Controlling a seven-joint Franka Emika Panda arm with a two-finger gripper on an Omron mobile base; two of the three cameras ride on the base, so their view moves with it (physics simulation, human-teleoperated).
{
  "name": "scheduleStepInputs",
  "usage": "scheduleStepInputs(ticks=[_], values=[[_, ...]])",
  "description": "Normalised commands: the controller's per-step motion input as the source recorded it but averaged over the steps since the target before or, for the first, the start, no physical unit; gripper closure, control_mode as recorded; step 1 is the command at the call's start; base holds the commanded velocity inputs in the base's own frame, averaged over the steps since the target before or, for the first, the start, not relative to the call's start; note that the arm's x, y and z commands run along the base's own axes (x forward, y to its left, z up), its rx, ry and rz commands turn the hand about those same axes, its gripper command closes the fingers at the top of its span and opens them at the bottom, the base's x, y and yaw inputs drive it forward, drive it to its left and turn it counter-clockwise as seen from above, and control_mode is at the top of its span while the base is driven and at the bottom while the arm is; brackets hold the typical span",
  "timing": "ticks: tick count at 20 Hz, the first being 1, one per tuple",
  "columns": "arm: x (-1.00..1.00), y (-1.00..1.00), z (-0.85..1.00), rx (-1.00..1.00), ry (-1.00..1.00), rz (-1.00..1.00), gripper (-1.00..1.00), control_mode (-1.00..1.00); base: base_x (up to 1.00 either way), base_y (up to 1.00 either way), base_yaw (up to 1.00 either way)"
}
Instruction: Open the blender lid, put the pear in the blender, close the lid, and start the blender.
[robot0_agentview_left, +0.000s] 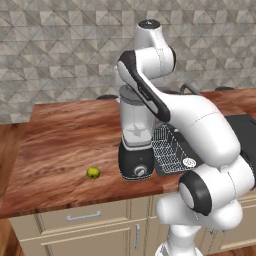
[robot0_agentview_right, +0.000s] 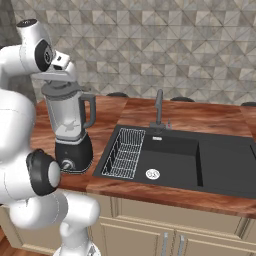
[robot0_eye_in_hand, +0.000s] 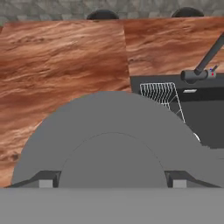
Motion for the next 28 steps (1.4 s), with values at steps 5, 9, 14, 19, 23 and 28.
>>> scheduleStepInputs(ticks=[5, 9, 14, 19, 23, 28], values=[[-0.18, -0.04, 0.96, 0.00, -0.22, 0.00, 1.00, -1.00, 0.00, 0.00, 0.00], [-0.63, 0.08, 0.64, 0.00, -0.18, 0.00, 1.00, -1.00, 0.00, 0.00, 0.00], [-0.98, 0.36, 0.01, 0.00, -0.09, 0.00, 1.00, -1.00, 0.00, 0.00, 0.00], [-1.00, 0.77, -0.29, 0.00, 0.00, 0.00, 1.00, -1.00, 0.00, 0.00, 0.00], [-0.73, 1.00, -0.56, -0.01, 0.03, 0.00, 1.00, -1.00, 0.00, 0.00, 0.00], [-0.32, 1.00, -0.84, -0.06, 0.12, 0.00, 1.00, -1.00, 0.00, 0.00, 0.00]])
